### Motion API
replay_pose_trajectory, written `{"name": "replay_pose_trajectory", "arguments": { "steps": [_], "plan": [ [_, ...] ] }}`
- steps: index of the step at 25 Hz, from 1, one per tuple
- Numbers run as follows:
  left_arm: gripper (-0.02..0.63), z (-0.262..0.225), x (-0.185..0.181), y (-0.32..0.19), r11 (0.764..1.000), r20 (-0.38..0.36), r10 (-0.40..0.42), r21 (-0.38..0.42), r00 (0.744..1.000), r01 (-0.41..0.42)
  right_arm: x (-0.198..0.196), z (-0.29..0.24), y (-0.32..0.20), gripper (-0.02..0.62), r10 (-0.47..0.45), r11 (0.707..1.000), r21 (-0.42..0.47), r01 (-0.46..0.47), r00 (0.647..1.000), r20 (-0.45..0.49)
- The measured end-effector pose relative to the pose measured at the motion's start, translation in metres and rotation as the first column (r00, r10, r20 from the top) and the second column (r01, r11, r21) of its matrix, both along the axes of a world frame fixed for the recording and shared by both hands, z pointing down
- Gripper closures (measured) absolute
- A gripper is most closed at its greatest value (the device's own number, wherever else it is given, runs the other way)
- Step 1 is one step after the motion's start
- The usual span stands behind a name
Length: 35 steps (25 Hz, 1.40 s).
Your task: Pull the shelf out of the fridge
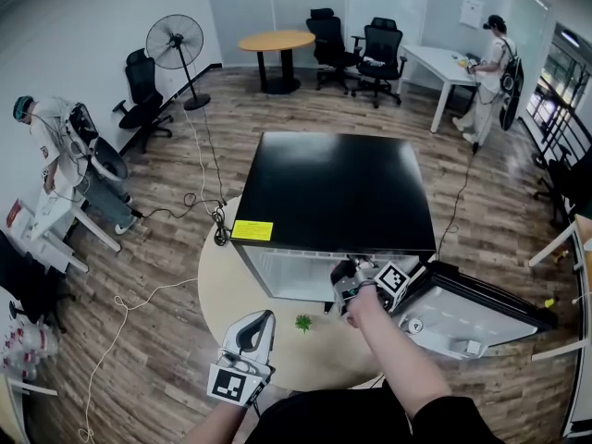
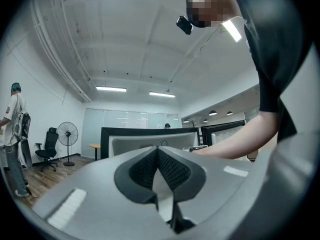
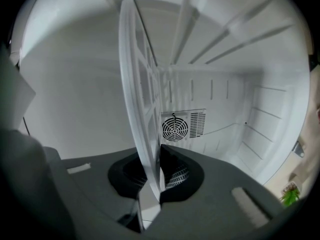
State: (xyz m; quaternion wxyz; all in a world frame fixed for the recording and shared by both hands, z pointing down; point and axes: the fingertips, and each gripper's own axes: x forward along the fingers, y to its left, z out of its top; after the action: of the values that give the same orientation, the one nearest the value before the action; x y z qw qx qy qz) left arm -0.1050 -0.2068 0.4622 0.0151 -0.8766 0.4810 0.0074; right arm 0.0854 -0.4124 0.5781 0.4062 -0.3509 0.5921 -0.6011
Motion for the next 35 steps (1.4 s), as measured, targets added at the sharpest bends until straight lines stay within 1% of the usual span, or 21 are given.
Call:
{"name": "replay_pose_trajectory", "arguments": {
  "steps": [14,27,35],
  "plan": [
    [0.607,-0.004,-0.004,0.005,1.000,-0.006,0.005,0.011,1.000,-0.005,0.000,0.000,0.007,0.558,0.029,1.000,-0.011,-0.029,1.000,-0.007],
    [0.607,-0.004,-0.004,0.008,1.000,-0.022,0.014,0.013,1.000,-0.014,-0.002,0.001,0.025,0.560,0.027,0.999,-0.032,-0.028,0.999,-0.025],
    [0.607,-0.003,-0.004,0.011,1.000,-0.029,0.015,0.012,0.999,-0.015,-0.003,0.002,0.036,0.560,0.035,0.999,-0.035,-0.035,0.999,-0.020]
  ]
}}
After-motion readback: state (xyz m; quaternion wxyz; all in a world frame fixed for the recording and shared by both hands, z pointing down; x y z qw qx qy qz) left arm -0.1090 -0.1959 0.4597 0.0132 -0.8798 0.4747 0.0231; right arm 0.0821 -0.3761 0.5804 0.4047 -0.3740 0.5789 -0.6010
